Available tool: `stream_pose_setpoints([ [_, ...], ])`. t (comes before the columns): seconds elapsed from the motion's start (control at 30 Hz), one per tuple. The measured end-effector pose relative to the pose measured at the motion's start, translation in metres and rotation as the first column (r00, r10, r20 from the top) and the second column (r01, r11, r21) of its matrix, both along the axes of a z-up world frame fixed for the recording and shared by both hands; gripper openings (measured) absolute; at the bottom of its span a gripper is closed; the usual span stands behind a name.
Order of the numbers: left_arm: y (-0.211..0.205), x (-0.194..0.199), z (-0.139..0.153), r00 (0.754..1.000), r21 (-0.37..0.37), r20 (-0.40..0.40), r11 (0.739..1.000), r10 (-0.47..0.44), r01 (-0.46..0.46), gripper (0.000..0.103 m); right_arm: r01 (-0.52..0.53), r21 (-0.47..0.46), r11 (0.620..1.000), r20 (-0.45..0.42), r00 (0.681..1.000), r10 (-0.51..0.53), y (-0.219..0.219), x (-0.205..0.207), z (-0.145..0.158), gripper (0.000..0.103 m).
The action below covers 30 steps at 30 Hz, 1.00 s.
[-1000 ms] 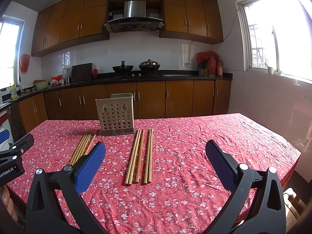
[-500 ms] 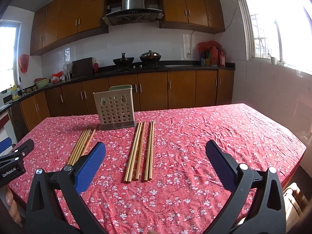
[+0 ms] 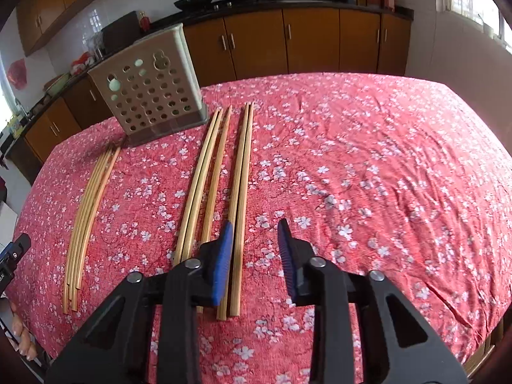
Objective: Organize utensils
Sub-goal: 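Lower the right tool onto a bamboo chopstick and close on it, then grasp a bamboo chopstick with the left tool while the right tool holds its chopstick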
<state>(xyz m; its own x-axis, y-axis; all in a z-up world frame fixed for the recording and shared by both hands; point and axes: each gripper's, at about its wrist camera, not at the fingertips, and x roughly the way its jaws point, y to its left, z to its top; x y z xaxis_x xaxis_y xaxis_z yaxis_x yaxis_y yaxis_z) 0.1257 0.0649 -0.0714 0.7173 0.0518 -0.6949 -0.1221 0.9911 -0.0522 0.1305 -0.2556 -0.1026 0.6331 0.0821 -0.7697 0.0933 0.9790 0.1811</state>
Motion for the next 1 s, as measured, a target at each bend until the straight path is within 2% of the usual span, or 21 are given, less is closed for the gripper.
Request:
stream_pose_setpoints([
  [0.2, -0.002, 0.014, -0.01, 0.999, -0.014, -0.041, 0.999, -0.032, 0.032, 0.079, -0.035, 0.011, 0.999, -0.046, 0.998, 0.035, 0.005, 0.014, -0.011, 0.015],
  [0.33, -0.008, 0.022, -0.015, 0.995, -0.037, -0.068, 0.997, -0.075, 0.073, 0.069, -0.033, -0.018, 0.999, -0.036, 0.999, 0.032, 0.003, 0.019, -0.013, 0.008],
  [0.47, -0.016, 0.028, -0.021, 0.985, -0.089, -0.102, 0.987, -0.14, 0.132, 0.053, 0.043, -0.017, 0.999, -0.031, 0.999, -0.044, -0.015, 0.017, -0.012, 0.008],
  [0.6, -0.028, 0.031, -0.028, 0.97, -0.102, -0.135, 0.977, -0.201, 0.188, 0.036, 0.047, 0.0, 0.999, -0.03, 0.998, -0.047, -0.018, 0.015, -0.011, 0.008],
  [0.67, -0.031, 0.031, -0.03, 0.967, -0.107, -0.136, 0.973, -0.216, 0.203, 0.033, 0.044, -0.013, 0.999, -0.026, 0.999, -0.045, -0.017, 0.014, -0.011, 0.008],
  [0.83, -0.036, 0.034, -0.03, 0.963, -0.087, -0.145, 0.972, -0.229, 0.218, 0.029, 0.039, -0.025, 0.999, -0.019, 0.999, -0.04, -0.017, 0.012, -0.01, 0.008],
  [1.0, -0.04, 0.045, -0.034, 0.963, -0.01, -0.174, 0.978, -0.207, 0.209, 0.016, 0.015, -0.036, 0.999, -0.018, 1.0, -0.016, -0.006, 0.02, -0.013, 0.008],
])
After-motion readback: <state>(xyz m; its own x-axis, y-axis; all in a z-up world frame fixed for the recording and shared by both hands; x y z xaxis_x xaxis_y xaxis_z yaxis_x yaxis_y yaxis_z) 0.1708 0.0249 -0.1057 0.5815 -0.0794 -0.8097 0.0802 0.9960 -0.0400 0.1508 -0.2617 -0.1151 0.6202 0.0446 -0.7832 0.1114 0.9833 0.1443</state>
